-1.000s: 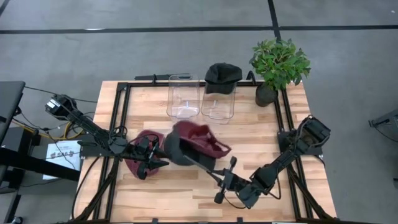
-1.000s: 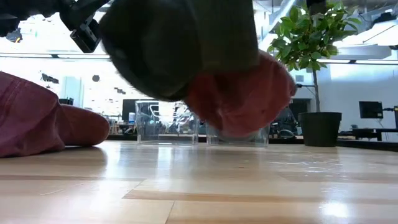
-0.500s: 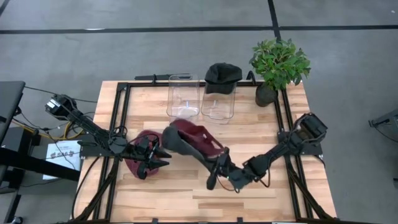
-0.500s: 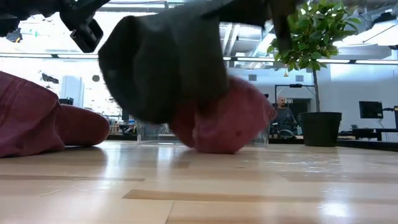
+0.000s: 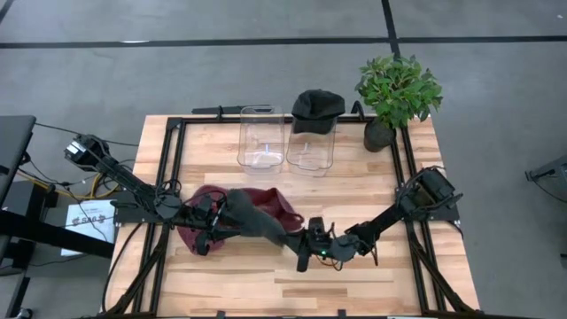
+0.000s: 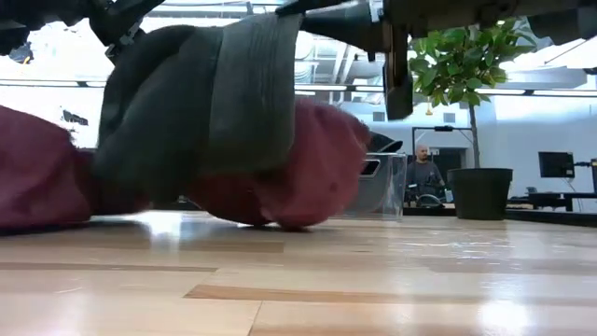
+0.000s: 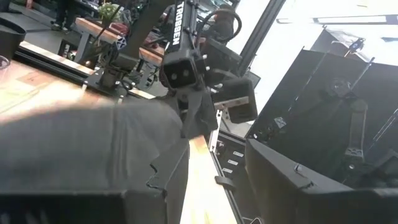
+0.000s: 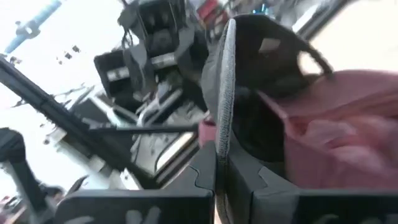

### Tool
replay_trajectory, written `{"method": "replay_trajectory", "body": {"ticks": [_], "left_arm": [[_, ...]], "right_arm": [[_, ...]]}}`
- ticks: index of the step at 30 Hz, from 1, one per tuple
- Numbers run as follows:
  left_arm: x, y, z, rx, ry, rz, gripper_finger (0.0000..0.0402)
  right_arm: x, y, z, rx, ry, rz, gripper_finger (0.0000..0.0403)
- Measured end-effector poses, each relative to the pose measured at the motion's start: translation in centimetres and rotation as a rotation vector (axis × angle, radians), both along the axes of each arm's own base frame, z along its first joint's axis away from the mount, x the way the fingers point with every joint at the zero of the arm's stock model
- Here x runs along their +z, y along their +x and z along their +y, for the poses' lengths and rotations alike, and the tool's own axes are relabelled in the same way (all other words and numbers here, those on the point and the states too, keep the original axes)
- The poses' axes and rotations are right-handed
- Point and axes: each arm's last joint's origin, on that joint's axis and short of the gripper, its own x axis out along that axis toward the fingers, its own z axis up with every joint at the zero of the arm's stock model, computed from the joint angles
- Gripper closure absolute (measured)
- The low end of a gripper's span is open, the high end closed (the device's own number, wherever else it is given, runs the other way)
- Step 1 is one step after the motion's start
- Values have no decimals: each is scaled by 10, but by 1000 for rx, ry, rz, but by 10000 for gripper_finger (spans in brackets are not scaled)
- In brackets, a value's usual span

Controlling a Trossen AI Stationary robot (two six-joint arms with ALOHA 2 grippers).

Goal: Pick & Place hat
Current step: Put the black cap into the right transparent bin

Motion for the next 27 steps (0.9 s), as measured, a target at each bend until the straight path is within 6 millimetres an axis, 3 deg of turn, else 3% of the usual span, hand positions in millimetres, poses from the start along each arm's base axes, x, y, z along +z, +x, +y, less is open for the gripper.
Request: {"method": "replay_trajectory", "body": {"ticks": [10,17,24,27], "left_arm": [[0,0,0,0,0,-1,246],[0,0,0,0,0,-1,246],[0,0,0,0,0,0,246],[0,0,0,0,0,0,246]], "right_arm": [[17,-4,-3,-185,-112,-96,396],[27,-8,-1,-216,-148,-156,395],[46,-25,10,-225,-235,-258,397],[49,-29,16,-236,-304,-225,396]]}}
